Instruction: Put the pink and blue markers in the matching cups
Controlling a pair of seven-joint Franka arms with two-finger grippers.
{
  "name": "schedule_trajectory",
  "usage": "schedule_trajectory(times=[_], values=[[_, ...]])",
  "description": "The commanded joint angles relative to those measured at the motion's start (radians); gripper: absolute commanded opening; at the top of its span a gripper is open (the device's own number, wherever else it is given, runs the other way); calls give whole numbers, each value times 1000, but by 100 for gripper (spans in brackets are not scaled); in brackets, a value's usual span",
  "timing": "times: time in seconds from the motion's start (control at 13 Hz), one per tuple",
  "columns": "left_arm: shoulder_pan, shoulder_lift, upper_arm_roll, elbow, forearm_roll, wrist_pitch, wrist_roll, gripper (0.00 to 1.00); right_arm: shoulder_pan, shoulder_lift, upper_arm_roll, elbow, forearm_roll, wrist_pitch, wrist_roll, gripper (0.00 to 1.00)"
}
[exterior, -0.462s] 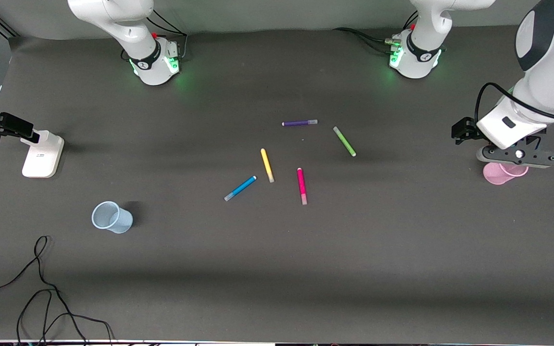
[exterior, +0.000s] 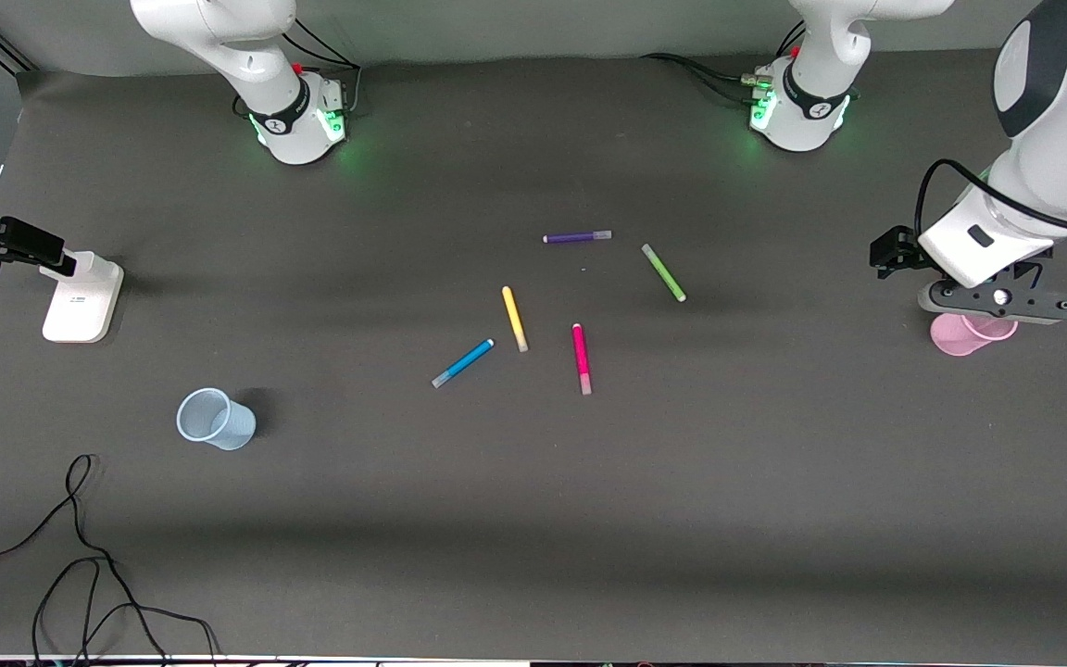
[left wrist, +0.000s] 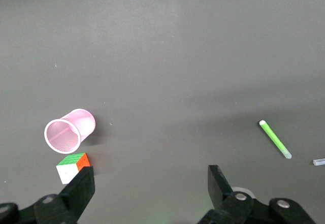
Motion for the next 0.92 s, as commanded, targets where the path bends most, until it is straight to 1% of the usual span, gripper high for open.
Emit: schedule_trajectory(times=[0.0,0.08,0.23,0.31,0.54,0.69,0.85], values=[[-18,-8,16,5,-11,-15,13,99,5,-10,6,-6,-15,11,-20,100],[-16,-8,16,3,-11,-15,13,99,9,-9,13,-5,-9,11,-17,100],[-16,-8,16,3,-11,-18,13,99,70,-4,23,-11,-6,22,12,100],[-18,-8,16,3,-11,-18,13,99,100,-3,23,-14,-6,23,84,100],[-27,-8,16,2,-11,-24,0,99,217,48,25,-11,8,28,349,100],[-28,-8,16,2,-11,-26,-1,99,281,80,23,-9,83,77,526,100],[-27,-8,16,2,-11,-26,-1,99,341,123,25,1,126,118,713,100]])
